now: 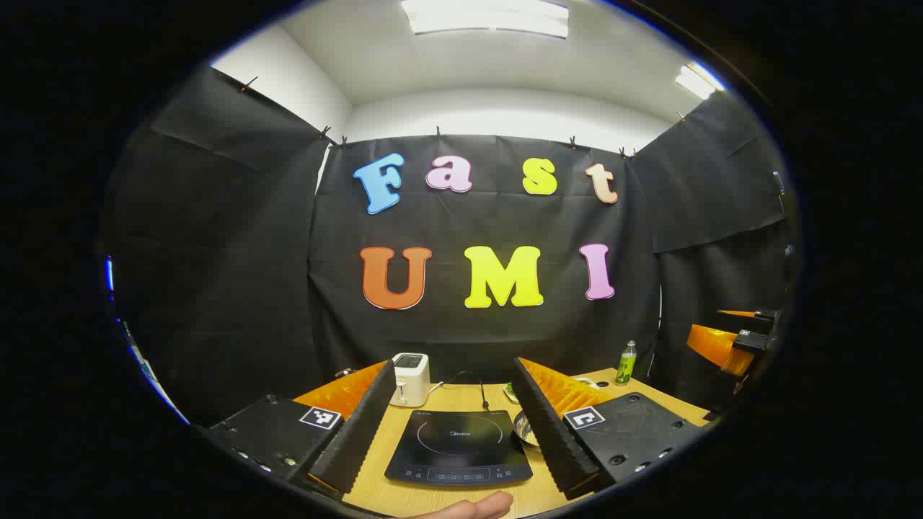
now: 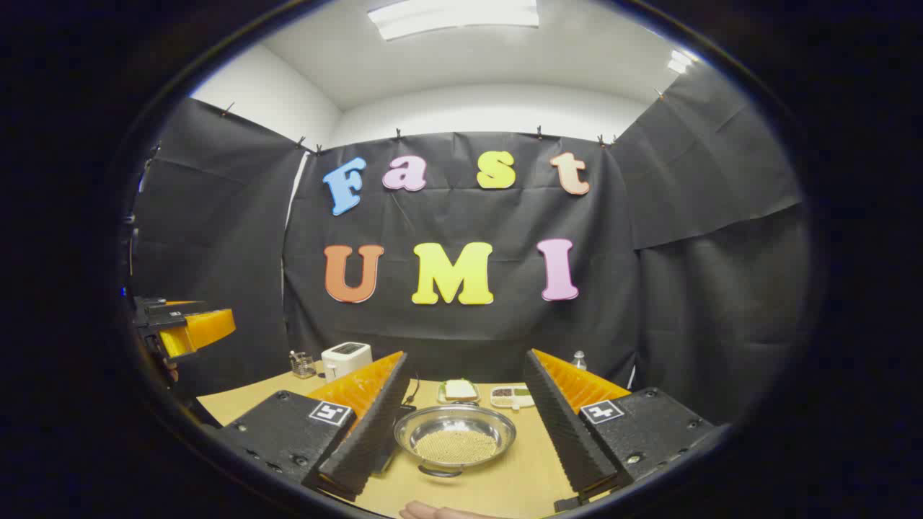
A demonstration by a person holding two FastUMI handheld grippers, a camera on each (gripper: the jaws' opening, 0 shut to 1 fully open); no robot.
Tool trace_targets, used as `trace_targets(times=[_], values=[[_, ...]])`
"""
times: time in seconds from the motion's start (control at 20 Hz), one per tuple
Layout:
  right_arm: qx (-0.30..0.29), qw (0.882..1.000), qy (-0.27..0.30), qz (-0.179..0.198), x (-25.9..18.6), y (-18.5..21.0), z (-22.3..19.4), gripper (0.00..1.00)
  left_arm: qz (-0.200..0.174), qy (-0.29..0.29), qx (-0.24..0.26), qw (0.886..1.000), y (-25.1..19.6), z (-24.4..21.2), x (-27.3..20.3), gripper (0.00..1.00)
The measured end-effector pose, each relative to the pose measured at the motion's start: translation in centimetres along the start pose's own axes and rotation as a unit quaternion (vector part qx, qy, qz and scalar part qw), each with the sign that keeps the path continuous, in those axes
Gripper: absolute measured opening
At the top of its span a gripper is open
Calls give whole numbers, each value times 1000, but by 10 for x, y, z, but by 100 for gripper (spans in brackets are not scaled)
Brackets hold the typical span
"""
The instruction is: First push the handle of the pot to place it horizontally, then grasp the pot with both hands and set it on the induction cooktop.
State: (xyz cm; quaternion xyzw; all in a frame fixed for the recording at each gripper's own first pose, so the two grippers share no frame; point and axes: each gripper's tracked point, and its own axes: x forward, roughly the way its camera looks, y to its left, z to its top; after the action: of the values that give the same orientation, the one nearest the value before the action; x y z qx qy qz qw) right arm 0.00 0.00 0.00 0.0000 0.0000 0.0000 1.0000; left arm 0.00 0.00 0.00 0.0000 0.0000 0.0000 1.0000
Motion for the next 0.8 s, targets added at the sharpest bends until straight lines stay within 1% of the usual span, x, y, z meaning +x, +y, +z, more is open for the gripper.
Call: trace_targets(times=[0.05,0.1,0.15,0.2,0.25,0.3,0.4,0.45,0.6,0.65,0.7,0.8], values=[[1,1000,0,-2,1,-2,0,100,1,0,0,1000,-1,-1,-1,96],[1,1000,0,-2,1,-2,1,96,1,1,1,1000,-2,-1,-2,96],[1,1000,-2,-3,1,-3,2,96,-1,2,3,1000,-4,-1,-4,96],[0,1000,-4,-5,2,-5,3,100,-5,5,3,1000,-7,-3,-5,96],[0,1000,-5,-7,3,-7,2,96,-9,7,3,1000,-10,-4,-8,96],[0,1000,-4,-7,3,-7,2,100,-13,5,2,1000,-12,-3,-8,96],[-2,1000,2,-5,4,-7,-2,100,-13,9,3,1000,-13,-5,-9,96],[-3,1000,3,-5,5,-7,-4,96,-12,9,4,1000,-13,-6,-8,96],[-13,1000,9,-6,8,-7,-9,96,-15,7,3,1000,-18,-5,-12,96],[-14,1000,11,-7,9,-6,-11,100,-16,8,2,1000,-19,-7,-13,96],[-14,1000,13,-7,10,-6,-11,96,-18,8,1,1000,-20,-8,-15,96],[-12,1000,14,-6,14,-7,-13,96,-20,5,2,1000,-20,-6,-17,96]])
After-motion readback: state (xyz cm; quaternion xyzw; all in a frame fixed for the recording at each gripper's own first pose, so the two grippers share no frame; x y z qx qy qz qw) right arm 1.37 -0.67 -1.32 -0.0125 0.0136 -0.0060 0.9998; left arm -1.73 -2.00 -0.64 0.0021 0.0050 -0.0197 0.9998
